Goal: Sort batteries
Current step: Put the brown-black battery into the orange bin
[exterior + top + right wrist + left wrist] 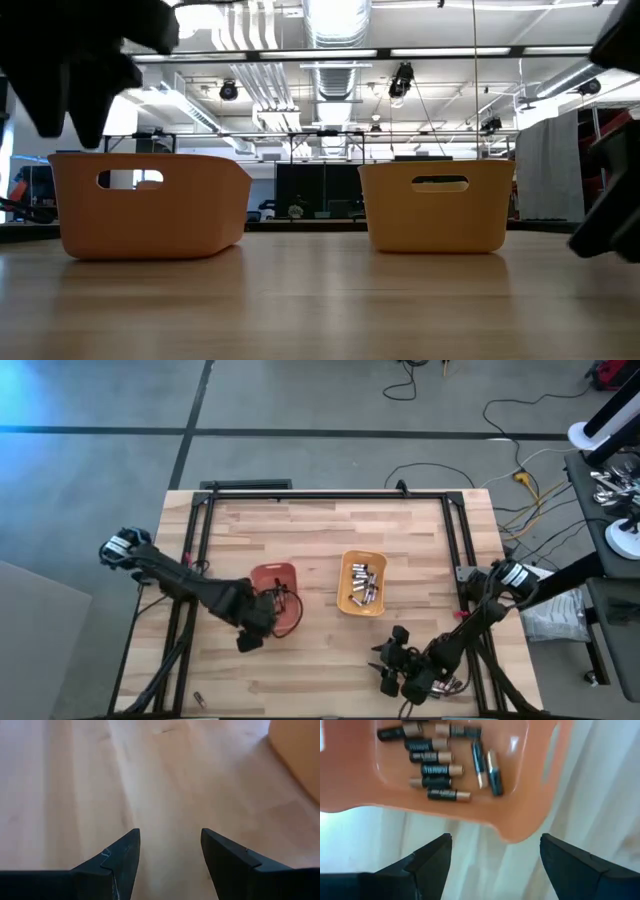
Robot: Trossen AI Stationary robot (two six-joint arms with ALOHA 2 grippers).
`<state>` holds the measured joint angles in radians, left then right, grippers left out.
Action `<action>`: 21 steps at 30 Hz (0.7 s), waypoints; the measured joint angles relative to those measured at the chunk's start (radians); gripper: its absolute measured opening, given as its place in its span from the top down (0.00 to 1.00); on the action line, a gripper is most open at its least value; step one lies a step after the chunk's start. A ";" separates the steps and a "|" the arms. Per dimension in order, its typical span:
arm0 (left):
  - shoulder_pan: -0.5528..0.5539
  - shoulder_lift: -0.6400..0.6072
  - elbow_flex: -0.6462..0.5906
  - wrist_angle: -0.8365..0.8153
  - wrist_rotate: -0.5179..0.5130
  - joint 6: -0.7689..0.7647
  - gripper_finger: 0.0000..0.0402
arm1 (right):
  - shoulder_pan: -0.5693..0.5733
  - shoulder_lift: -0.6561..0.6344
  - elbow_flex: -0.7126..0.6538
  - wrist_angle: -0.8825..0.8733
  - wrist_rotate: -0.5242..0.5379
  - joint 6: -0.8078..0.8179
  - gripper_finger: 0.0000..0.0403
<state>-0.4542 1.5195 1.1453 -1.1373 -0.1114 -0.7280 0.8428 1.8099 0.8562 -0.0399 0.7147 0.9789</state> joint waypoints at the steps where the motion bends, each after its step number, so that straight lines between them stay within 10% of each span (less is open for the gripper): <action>1: -0.018 -0.012 0.002 0.016 -0.016 -0.041 0.31 | -0.008 0.002 0.000 0.000 -0.002 -0.009 0.50; 11: -0.208 -0.045 -0.033 0.032 -0.063 -0.358 0.31 | -0.027 -0.033 0.001 0.000 -0.016 -0.121 0.50; 21: -0.088 -0.062 -0.305 0.300 -0.027 -0.409 0.34 | -0.027 -0.056 0.001 -0.003 -0.069 -0.154 0.50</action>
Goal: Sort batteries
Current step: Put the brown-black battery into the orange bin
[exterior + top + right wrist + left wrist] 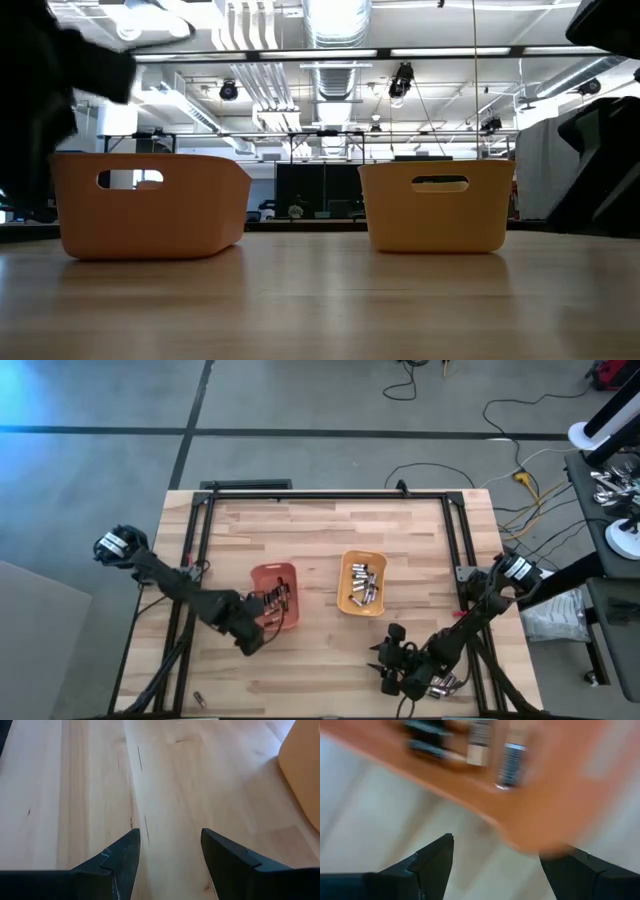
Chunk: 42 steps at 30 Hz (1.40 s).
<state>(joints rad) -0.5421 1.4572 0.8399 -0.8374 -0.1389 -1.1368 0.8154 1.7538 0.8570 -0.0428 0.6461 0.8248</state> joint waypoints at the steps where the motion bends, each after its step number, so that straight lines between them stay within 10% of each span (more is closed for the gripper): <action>1: 0.023 -0.007 -0.021 -0.005 -0.001 0.002 0.34 | 0.000 0.000 0.000 -0.003 0.000 -0.001 0.50; 14: 0.180 -0.078 -0.031 -0.063 -0.064 0.107 0.35 | 0.000 0.000 0.000 -0.004 0.000 -0.087 0.50; 30: -0.376 0.092 0.252 -0.061 0.385 -0.527 0.35 | -0.024 -0.019 0.000 -0.003 0.000 -0.228 0.50; 42: -0.544 0.516 0.599 -0.298 0.468 0.021 0.36 | -0.054 -0.026 0.000 -0.004 0.000 -0.260 0.50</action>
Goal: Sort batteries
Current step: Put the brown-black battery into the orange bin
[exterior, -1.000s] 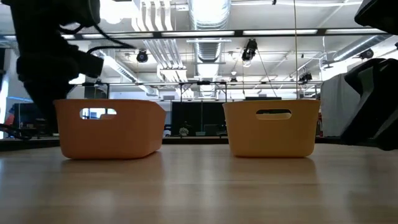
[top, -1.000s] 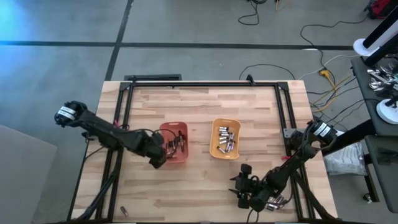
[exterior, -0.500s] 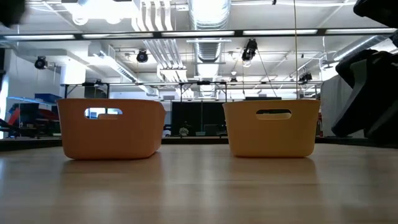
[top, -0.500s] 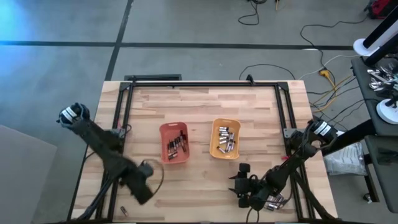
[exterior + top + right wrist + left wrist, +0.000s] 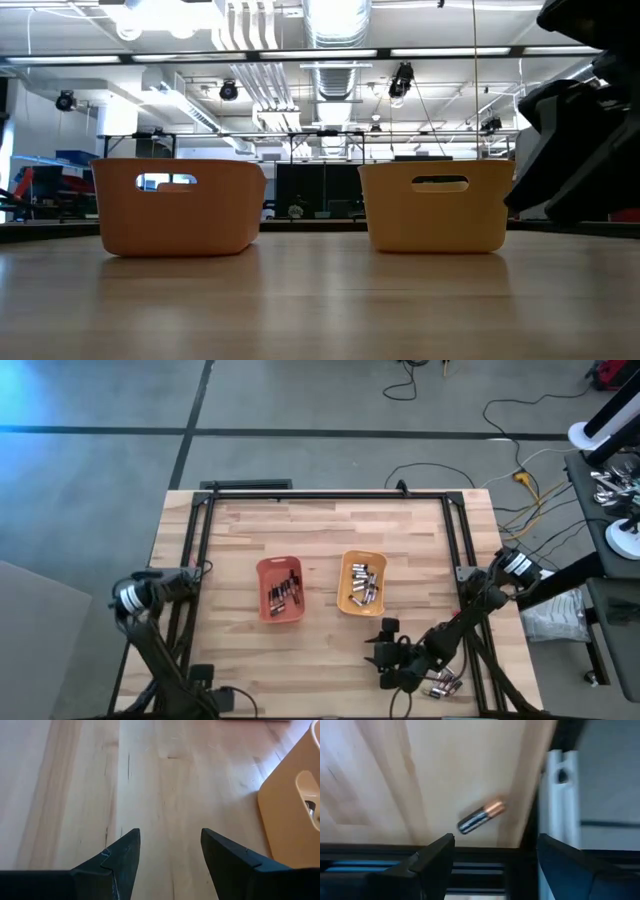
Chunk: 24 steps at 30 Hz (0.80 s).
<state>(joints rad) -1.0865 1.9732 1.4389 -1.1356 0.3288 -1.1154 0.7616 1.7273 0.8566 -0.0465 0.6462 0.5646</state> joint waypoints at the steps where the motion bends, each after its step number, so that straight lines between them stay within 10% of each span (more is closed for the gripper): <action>1: 0.004 0.022 0.012 -0.020 0.008 0.018 0.36 | -0.001 -0.001 0.000 0.000 0.000 0.000 0.50; 24: 0.044 0.054 -0.141 0.082 0.118 0.227 0.60 | -0.001 -0.006 0.000 0.001 -0.037 0.014 0.50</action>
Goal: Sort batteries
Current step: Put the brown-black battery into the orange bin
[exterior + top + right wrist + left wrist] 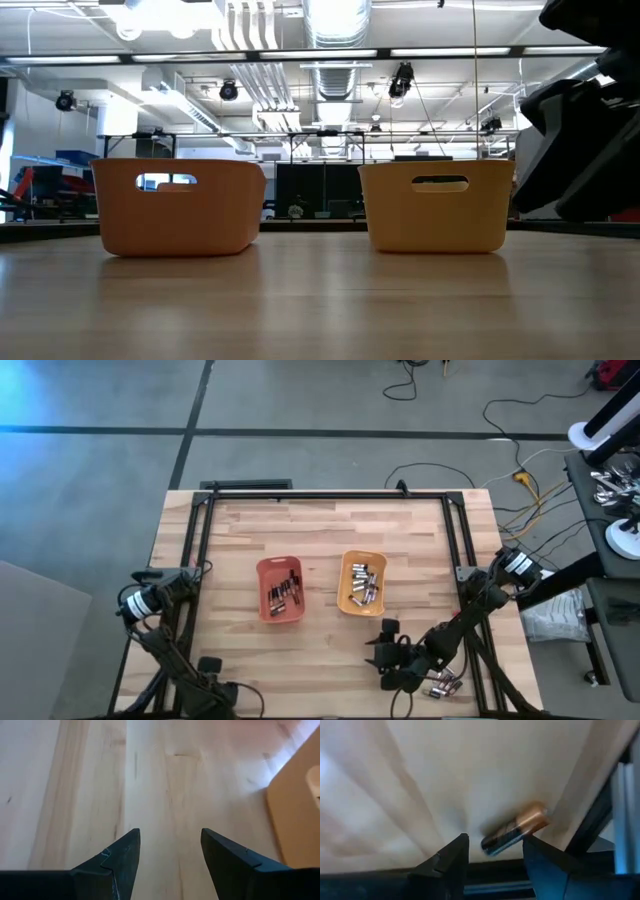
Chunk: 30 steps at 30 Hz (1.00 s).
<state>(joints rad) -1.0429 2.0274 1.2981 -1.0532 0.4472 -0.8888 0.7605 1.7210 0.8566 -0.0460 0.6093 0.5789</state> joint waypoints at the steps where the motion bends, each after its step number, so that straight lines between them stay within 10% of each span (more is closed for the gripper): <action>1: 0.002 0.000 -0.013 0.018 0.012 0.007 0.61 | 0.000 0.000 0.000 0.000 -0.009 -0.002 0.50; 20: 0.142 -0.016 -0.079 0.062 -0.076 -0.060 0.93 | 0.000 -0.002 0.000 -0.002 -0.066 -0.015 0.50; 30: 0.273 -0.181 -0.003 0.101 -0.592 -0.093 0.92 | 0.000 -0.059 0.000 -0.021 -0.124 -0.002 0.50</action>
<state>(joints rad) -0.7700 1.8465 1.2949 -0.9519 -0.1447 -0.9820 0.7609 1.6625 0.8566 -0.0668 0.4850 0.5770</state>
